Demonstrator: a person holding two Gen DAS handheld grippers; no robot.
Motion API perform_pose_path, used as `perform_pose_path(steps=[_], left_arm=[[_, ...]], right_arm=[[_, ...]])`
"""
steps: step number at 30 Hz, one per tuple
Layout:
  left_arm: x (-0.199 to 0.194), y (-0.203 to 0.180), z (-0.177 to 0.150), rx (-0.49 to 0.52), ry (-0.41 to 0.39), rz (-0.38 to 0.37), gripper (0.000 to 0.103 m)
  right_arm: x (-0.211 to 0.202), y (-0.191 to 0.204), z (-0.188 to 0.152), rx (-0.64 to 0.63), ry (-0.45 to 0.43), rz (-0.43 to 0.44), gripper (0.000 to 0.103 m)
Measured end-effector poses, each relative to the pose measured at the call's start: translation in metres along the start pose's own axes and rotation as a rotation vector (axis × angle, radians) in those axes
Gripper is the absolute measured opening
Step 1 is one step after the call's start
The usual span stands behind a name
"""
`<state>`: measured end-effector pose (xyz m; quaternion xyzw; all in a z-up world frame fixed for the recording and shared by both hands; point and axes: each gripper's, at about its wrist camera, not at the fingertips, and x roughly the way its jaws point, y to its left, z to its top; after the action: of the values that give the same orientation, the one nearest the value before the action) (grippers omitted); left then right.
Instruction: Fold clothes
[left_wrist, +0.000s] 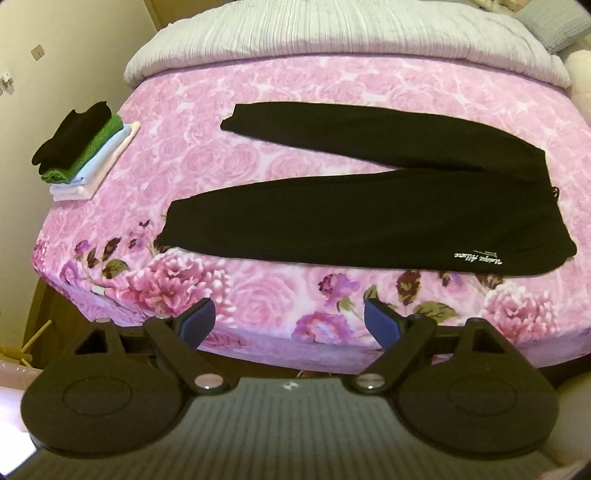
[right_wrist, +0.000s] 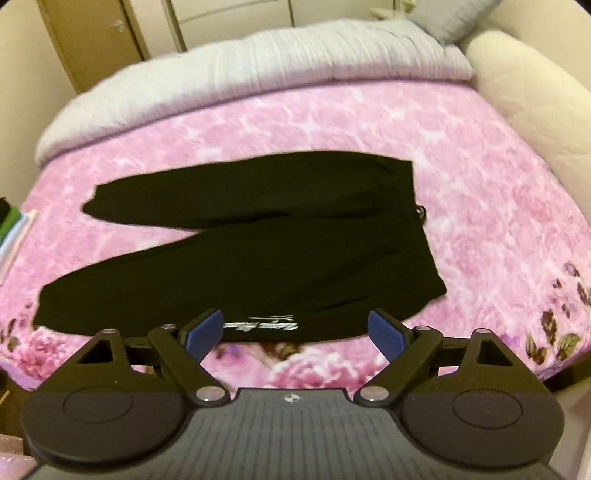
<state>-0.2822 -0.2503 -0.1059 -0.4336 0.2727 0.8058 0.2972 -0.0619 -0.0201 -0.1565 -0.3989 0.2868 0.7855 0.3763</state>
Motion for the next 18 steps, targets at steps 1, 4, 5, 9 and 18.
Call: perform_pose_path(steps=[1, 4, 5, 9, 18], left_arm=[[-0.003, 0.000, -0.001, 0.000, -0.004, -0.004, 0.086], [-0.012, -0.001, -0.004, 0.004, -0.018, -0.019, 0.087], [-0.014, -0.001, -0.005, 0.007, -0.022, -0.021, 0.087], [-0.014, 0.000, -0.012, 0.011, -0.016, -0.018, 0.087], [-0.013, 0.013, -0.025, -0.008, 0.000, 0.002, 0.087]], right_arm=[[-0.008, 0.005, -0.003, -0.007, -0.010, 0.003, 0.088], [-0.020, 0.018, -0.009, -0.023, 0.012, -0.026, 0.088], [-0.022, 0.022, -0.011, -0.025, 0.026, -0.038, 0.088], [-0.025, 0.033, -0.022, -0.011, 0.082, -0.076, 0.088], [-0.033, 0.049, -0.035, -0.018, 0.111, -0.069, 0.088]])
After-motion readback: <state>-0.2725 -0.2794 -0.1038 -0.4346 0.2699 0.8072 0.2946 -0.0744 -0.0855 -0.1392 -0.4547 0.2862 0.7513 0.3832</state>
